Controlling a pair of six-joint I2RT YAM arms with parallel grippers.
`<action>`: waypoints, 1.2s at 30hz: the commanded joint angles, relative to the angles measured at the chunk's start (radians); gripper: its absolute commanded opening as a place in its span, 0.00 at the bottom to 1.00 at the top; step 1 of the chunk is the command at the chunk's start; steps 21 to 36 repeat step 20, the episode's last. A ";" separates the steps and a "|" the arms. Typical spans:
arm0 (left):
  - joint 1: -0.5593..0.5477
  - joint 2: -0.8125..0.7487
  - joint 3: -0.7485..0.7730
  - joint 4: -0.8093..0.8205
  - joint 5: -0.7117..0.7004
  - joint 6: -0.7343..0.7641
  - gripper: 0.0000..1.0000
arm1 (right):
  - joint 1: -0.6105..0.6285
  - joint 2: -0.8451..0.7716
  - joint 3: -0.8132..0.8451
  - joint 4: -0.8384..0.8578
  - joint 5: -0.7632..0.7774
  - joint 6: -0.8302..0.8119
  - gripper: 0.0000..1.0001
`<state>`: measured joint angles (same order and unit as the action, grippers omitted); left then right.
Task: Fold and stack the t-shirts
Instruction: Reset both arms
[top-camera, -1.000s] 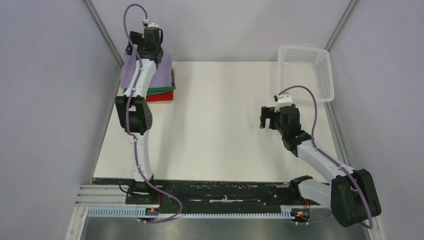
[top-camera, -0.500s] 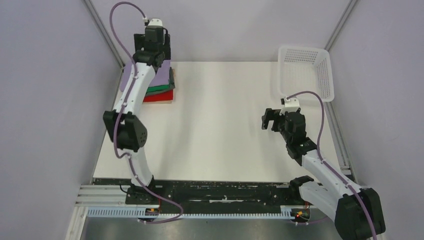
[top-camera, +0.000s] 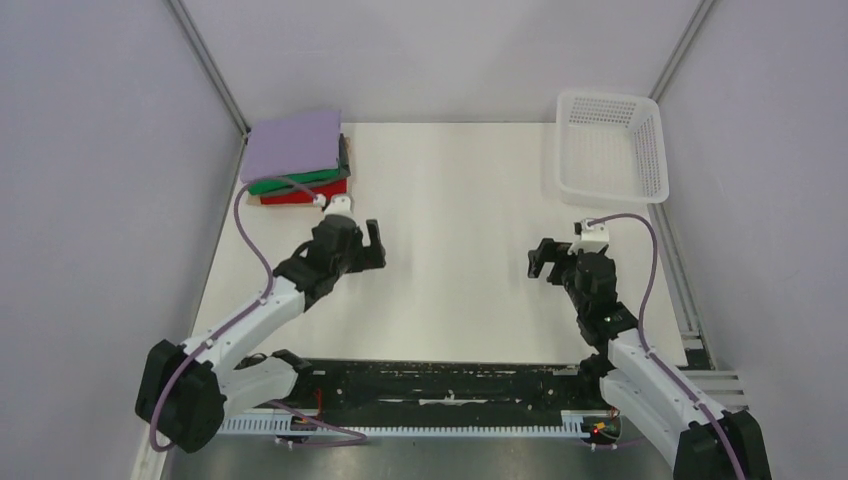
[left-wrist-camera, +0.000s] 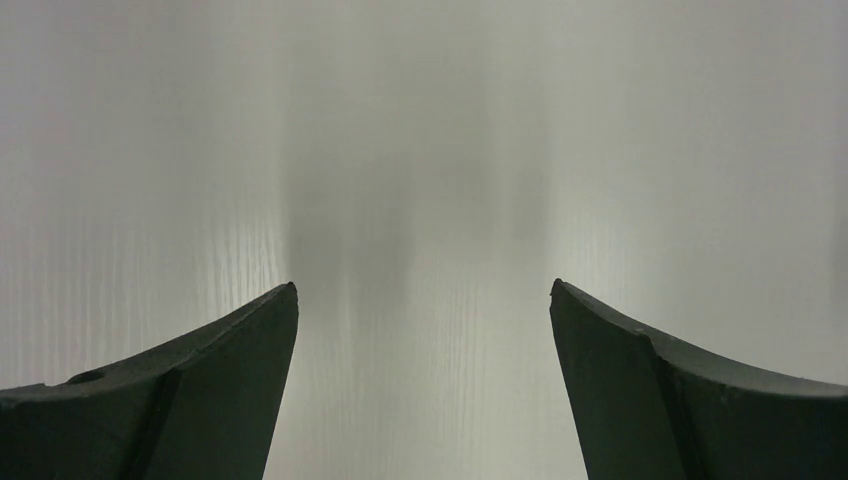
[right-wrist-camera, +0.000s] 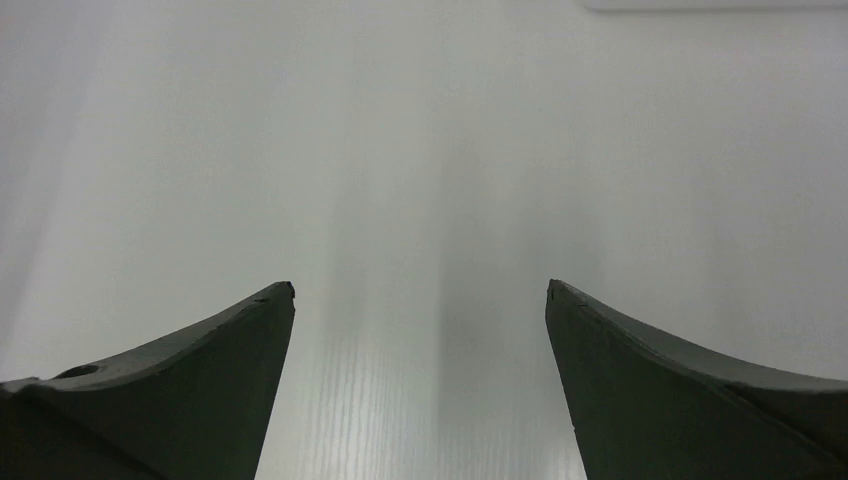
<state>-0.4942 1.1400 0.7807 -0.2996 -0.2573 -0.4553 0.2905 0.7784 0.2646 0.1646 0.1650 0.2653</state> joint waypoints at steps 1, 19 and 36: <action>-0.007 -0.166 -0.177 0.172 0.023 -0.166 1.00 | 0.001 -0.067 -0.098 0.074 0.042 0.072 0.98; -0.006 -0.239 -0.107 0.095 -0.038 -0.111 1.00 | 0.001 -0.189 -0.166 0.125 0.148 0.127 0.98; -0.007 -0.241 -0.105 0.089 -0.046 -0.109 1.00 | 0.001 -0.194 -0.167 0.127 0.157 0.123 0.98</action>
